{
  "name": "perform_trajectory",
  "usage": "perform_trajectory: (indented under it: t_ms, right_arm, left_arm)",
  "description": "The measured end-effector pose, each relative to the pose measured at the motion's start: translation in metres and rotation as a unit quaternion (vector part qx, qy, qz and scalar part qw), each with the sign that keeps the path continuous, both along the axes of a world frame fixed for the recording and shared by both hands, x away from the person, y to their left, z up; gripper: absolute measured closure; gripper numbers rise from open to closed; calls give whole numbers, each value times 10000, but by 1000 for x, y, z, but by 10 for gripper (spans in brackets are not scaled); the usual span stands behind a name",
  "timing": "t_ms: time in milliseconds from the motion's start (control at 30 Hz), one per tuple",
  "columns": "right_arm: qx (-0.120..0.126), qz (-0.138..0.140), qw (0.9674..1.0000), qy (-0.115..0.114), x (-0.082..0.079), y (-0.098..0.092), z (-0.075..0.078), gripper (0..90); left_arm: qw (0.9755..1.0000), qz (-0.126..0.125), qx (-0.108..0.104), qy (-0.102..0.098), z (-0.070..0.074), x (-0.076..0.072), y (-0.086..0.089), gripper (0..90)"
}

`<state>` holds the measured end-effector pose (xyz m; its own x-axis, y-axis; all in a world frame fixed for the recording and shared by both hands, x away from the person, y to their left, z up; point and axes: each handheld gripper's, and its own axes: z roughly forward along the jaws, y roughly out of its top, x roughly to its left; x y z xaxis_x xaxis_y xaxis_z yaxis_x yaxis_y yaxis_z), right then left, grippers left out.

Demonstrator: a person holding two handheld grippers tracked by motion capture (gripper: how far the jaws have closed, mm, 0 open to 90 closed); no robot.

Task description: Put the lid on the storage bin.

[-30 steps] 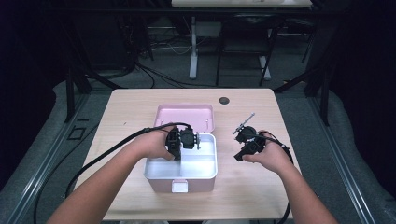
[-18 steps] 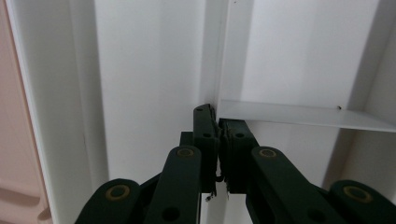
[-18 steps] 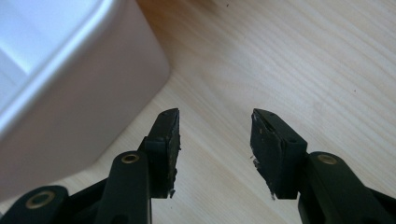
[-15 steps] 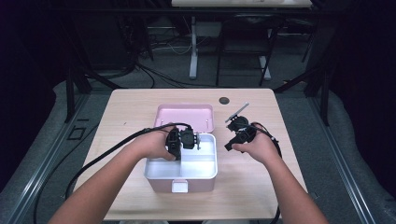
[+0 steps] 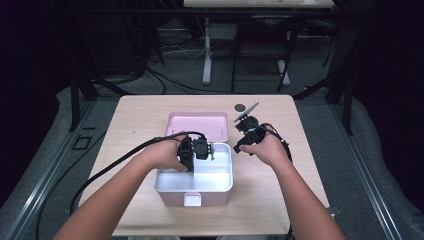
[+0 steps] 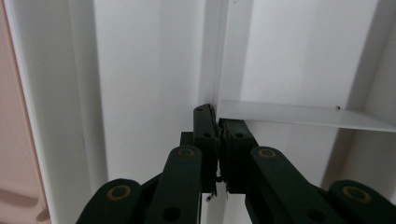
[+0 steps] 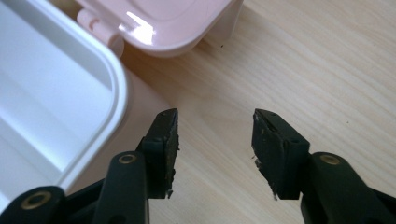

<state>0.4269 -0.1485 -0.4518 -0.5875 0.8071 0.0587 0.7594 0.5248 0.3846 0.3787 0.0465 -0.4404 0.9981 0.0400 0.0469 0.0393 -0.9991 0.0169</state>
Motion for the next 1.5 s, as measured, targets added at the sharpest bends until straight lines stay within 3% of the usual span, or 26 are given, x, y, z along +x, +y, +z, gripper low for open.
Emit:
perform_trajectory:
  t_ms: [333, 500, 633, 767, 800, 967, 1133, 1300, 1500]
  right_arm:
    - [56, -307, 9995, -85, 21, 9, 10, 542]
    - [114, -674, 9973, -262, 30, 15, 17, 537]
    - [238, -796, 9963, -230, 39, 20, 21, 564]
    - [118, -878, 9959, -172, 47, 26, 16, 604]
    - [134, -870, 9961, -99, 48, 26, 15, 611]
    - [260, -1152, 9927, -239, 56, 29, 11, 680]
    - [454, -1417, 9887, -203, 64, 29, 7, 713]
    - [364, -1435, 9889, -144, 70, 35, -4, 723]
    - [463, -1646, 9850, -236, 76, 38, -9, 768]
  left_arm:
    - [10000, -27, -3, -14, 0, -1, 0, 864]
    - [10000, -48, -12, -39, 0, 0, 0, 863]
    - [10000, -45, -17, -43, 0, -1, 0, 864]
    - [10000, -52, -13, -34, 0, 0, 0, 864]
    - [10000, -50, -15, -33, 0, -1, 0, 864]
    - [10000, -51, -24, -59, 0, -1, 0, 865]
    - [10000, -54, -15, -69, 0, -2, 0, 865]
    - [10000, -46, -29, -72, 0, -2, 0, 865]
    - [10000, -45, -38, -76, 0, -2, 1, 865]
